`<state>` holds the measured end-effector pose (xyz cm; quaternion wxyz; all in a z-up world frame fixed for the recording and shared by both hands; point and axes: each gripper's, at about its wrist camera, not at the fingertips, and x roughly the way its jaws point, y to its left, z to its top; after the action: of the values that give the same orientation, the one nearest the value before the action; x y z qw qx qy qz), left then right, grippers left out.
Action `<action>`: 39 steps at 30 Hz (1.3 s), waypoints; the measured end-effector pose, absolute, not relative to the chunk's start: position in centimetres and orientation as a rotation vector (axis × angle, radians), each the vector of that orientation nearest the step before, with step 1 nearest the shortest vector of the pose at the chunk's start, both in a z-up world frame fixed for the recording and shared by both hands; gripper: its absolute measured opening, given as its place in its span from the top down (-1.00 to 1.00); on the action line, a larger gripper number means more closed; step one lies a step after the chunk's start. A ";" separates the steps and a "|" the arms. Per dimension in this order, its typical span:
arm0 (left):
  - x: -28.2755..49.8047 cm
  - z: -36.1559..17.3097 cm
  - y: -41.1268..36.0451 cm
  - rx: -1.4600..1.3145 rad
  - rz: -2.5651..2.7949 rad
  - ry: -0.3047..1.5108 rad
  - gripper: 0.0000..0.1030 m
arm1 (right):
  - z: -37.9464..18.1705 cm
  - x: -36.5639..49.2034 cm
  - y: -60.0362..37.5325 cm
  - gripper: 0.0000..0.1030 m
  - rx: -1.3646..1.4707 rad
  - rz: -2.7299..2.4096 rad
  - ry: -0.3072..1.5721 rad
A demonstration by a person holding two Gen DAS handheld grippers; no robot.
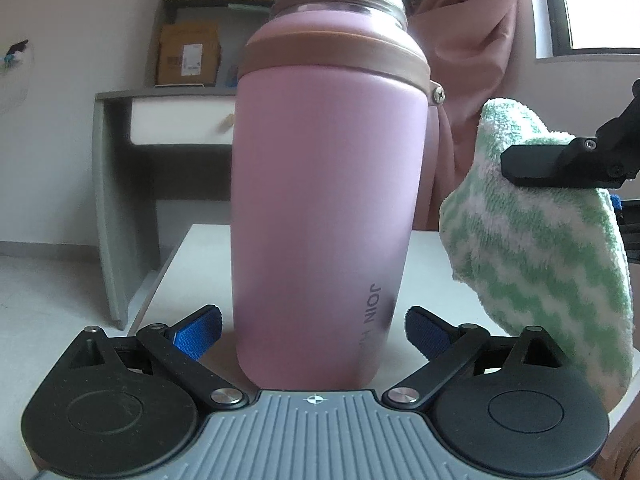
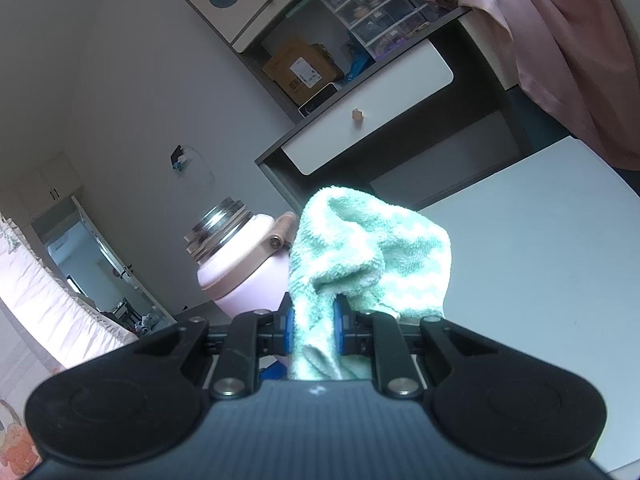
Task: Clean container
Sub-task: 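Tilt the bottle in the left gripper to expose its printed side, then wipe the printed side of the bottle with the towel in the right gripper while the left gripper holds it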
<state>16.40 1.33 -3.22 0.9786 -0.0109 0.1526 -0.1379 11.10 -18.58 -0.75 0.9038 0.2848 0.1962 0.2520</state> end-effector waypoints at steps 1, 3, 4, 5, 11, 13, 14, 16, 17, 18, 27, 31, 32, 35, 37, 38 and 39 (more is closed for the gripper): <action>16.6 -3.2 1.2 -0.014 -0.269 0.314 -0.67 | -0.8 11.1 -18.6 0.66 0.587 0.521 0.405; 16.8 -3.1 1.1 -0.001 -0.261 0.319 -0.62 | -0.8 11.1 -18.5 0.66 0.584 0.523 0.406; 16.9 -3.1 1.1 0.000 -0.262 0.321 -0.62 | -0.8 11.0 -18.6 0.66 0.581 0.523 0.406; 16.9 -3.0 1.2 -0.002 -0.262 0.321 -0.62 | -0.8 11.0 -18.6 0.66 0.579 0.523 0.407; 17.4 -2.8 1.5 -0.002 -0.262 0.320 -0.62 | -1.2 10.7 -18.8 0.66 0.567 0.519 0.423; 17.5 -2.8 1.6 -0.002 -0.262 0.320 -0.61 | -1.4 10.6 -18.8 0.66 0.566 0.519 0.430; 17.6 -2.7 1.6 -0.001 -0.262 0.319 -0.61 | -1.5 10.6 -18.7 0.66 0.564 0.520 0.436; 17.6 -2.8 1.7 -0.001 -0.262 0.319 -0.61 | -1.7 10.6 -18.5 0.66 0.560 0.525 0.453; 17.6 -2.8 1.7 -0.001 -0.262 0.318 -0.61 | -1.7 10.6 -18.3 0.66 0.557 0.530 0.462; 17.5 -2.8 1.7 -0.001 -0.262 0.318 -0.61 | -1.8 10.6 -18.0 0.66 0.550 0.539 0.467; 17.6 -2.9 1.4 -0.001 -0.260 0.317 -0.62 | 0.9 10.5 -15.5 0.66 0.478 0.663 0.422; 17.5 -3.1 1.5 0.000 -0.261 0.316 -0.62 | 1.0 11.5 -13.7 0.66 0.458 0.728 0.456; 17.6 -3.0 1.7 -0.002 -0.262 0.316 -0.62 | 0.8 11.8 -13.3 0.66 0.453 0.738 0.469; 17.6 -3.0 1.8 -0.002 -0.263 0.316 -0.62 | 0.2 12.6 -12.7 0.66 0.463 0.766 0.511; 17.7 -3.1 2.0 -0.001 -0.263 0.315 -0.62 | -0.2 13.1 -12.6 0.67 0.480 0.770 0.532; 17.8 -3.1 2.0 -0.002 -0.263 0.316 -0.62 | -0.4 13.3 -12.6 0.67 0.488 0.771 0.538; 17.8 -3.1 2.2 -0.003 -0.264 0.316 -0.62 | -0.5 13.4 -12.7 0.67 0.495 0.772 0.539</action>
<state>17.84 2.22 -3.08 0.9789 -0.0015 0.1569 -0.1311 13.36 -12.69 -0.47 0.8618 0.2361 0.2569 0.3681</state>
